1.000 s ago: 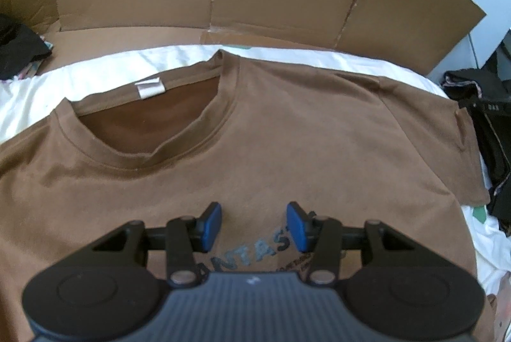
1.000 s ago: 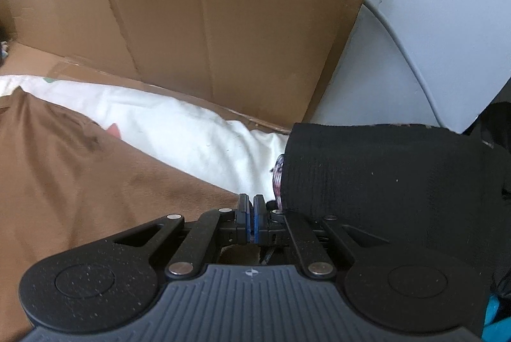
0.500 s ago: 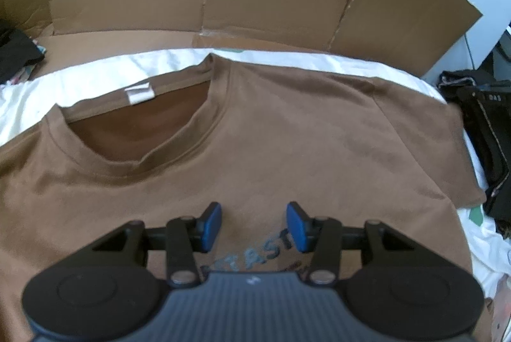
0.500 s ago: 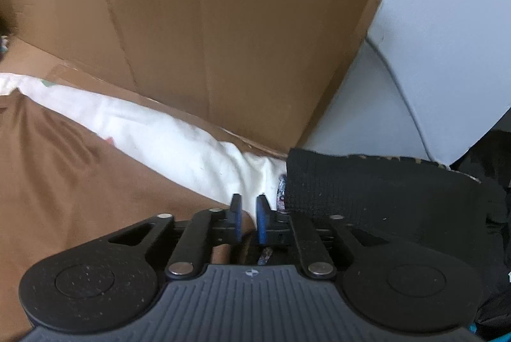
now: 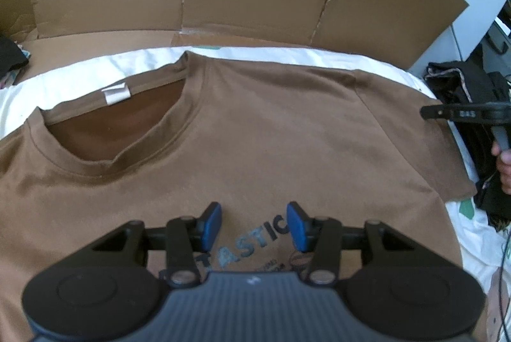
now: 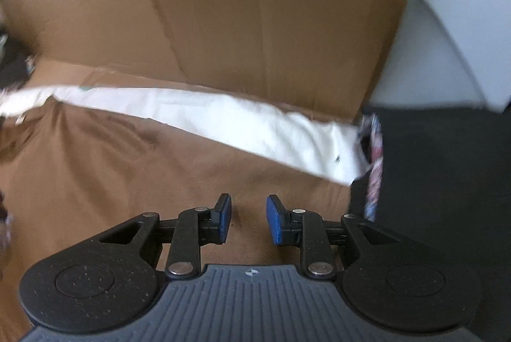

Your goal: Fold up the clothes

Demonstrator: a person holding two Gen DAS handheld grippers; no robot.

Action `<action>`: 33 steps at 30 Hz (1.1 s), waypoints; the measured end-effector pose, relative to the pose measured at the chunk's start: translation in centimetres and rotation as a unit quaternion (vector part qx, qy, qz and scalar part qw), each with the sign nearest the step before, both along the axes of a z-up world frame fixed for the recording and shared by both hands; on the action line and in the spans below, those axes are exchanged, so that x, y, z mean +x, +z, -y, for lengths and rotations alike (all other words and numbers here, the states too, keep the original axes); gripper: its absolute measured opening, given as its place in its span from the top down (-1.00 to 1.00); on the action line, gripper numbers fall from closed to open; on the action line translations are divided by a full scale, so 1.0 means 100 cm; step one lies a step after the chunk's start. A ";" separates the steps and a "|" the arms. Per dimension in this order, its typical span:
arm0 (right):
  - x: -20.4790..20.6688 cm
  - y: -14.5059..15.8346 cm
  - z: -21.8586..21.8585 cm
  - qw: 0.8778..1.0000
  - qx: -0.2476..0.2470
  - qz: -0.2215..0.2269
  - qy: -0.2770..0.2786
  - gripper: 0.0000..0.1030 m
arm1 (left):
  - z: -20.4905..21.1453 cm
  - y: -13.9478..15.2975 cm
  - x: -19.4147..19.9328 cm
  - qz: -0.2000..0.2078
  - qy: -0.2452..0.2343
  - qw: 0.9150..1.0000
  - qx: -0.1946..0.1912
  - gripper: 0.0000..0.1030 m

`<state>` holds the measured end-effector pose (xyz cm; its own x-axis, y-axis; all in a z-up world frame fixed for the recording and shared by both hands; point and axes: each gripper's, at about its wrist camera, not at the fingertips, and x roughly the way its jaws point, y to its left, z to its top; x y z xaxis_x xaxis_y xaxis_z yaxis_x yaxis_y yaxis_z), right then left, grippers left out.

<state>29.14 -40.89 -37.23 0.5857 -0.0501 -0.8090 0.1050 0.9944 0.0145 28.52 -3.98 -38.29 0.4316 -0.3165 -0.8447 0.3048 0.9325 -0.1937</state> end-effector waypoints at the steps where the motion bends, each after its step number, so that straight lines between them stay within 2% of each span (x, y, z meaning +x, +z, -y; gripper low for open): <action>1: 0.001 -0.004 0.000 1.000 -0.001 -0.001 -0.004 0.40 | 0.000 0.000 0.000 -0.001 0.000 1.000 0.000 0.06; 8: 0.007 -0.019 -0.001 0.997 -0.074 -0.025 -0.007 0.60 | -0.002 -0.001 0.001 -0.003 0.002 1.000 -0.001 0.06; 10: 0.009 -0.022 0.000 0.995 -0.099 -0.032 -0.014 0.74 | -0.002 -0.001 0.002 -0.002 0.001 1.000 0.000 0.06; 11: 0.010 -0.023 0.002 0.993 -0.113 -0.037 -0.020 0.94 | -0.002 -0.001 0.002 0.000 -0.001 1.000 0.001 0.06; 15: 0.016 -0.025 -0.001 0.987 -0.147 -0.052 -0.025 0.93 | -0.003 0.000 0.001 0.006 -0.004 1.000 0.009 0.06; 19: 0.017 -0.005 -0.004 0.994 -0.102 -0.021 -0.029 0.89 | -0.008 0.007 0.003 0.030 0.003 0.999 0.021 0.06; 27: 0.022 0.009 -0.028 0.999 -0.024 0.031 0.033 0.83 | -0.031 0.021 0.028 0.083 0.034 0.995 0.050 -0.04; 33: 0.044 0.002 -0.054 0.997 0.007 0.032 0.070 0.83 | -0.038 0.009 0.051 0.065 0.041 0.996 0.037 -0.05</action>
<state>33.51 -35.46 -37.05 0.6367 0.0472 -0.7697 -0.0367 0.9988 0.0309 33.64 -0.13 -37.44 0.5603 -0.2136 -0.8003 0.2440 0.9659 -0.0870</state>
